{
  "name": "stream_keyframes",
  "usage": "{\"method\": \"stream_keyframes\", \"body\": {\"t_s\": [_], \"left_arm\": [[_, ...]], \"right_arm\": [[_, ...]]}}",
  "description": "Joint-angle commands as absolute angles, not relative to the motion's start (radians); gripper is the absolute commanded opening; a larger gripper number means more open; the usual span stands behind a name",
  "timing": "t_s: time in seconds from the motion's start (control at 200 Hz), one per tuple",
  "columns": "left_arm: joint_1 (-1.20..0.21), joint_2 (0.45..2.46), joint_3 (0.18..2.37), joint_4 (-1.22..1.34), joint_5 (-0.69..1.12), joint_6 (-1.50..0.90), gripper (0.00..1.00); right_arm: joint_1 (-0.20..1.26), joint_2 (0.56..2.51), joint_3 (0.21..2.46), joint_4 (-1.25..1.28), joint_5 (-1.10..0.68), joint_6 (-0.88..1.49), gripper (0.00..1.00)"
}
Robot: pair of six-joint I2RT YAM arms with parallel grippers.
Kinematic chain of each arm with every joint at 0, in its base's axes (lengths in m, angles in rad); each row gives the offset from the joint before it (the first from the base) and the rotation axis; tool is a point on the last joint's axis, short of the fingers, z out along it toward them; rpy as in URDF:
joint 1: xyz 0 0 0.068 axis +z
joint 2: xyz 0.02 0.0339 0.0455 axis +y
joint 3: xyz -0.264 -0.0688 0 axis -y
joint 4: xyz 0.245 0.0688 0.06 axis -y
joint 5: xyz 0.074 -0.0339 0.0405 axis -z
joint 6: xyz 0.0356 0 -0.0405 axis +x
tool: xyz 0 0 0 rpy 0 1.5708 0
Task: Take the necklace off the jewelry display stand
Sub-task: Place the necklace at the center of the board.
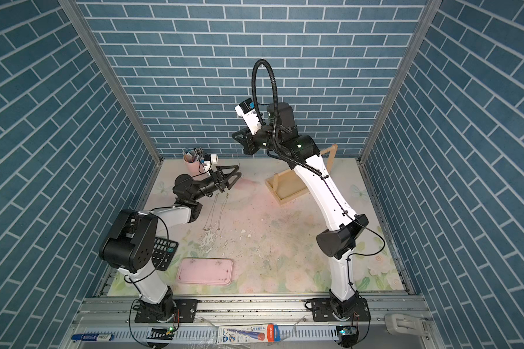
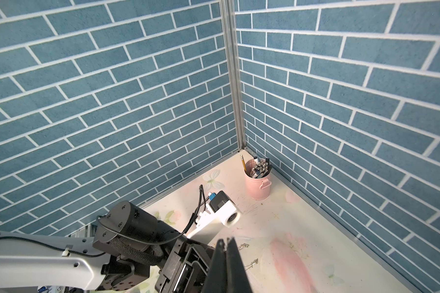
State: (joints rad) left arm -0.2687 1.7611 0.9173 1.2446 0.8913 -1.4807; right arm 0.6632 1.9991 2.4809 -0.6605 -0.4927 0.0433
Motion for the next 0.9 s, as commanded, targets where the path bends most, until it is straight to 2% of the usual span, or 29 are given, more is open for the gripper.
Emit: {"method": "stream_keyframes", "body": {"t_s": [0.0, 0.245, 0.68, 0.895], "left_arm": [[-0.273, 1.77, 0.91, 1.268, 0.898, -1.465, 0.68], [-0.273, 1.779, 0.911, 1.267, 0.898, -1.465, 0.67], [-0.278, 1.794, 0.914, 1.266, 0.9, -1.462, 0.54], [-0.281, 1.798, 0.917, 1.27, 0.903, -1.461, 0.53]], "right_arm": [[0.67, 2.017, 2.519, -0.669, -0.492, 0.002, 0.0], [0.669, 2.016, 2.53, -0.67, -0.495, 0.002, 0.0], [0.672, 2.023, 2.544, -0.67, -0.506, 0.009, 0.0], [0.676, 2.032, 2.563, -0.678, -0.508, 0.009, 0.0]]}}
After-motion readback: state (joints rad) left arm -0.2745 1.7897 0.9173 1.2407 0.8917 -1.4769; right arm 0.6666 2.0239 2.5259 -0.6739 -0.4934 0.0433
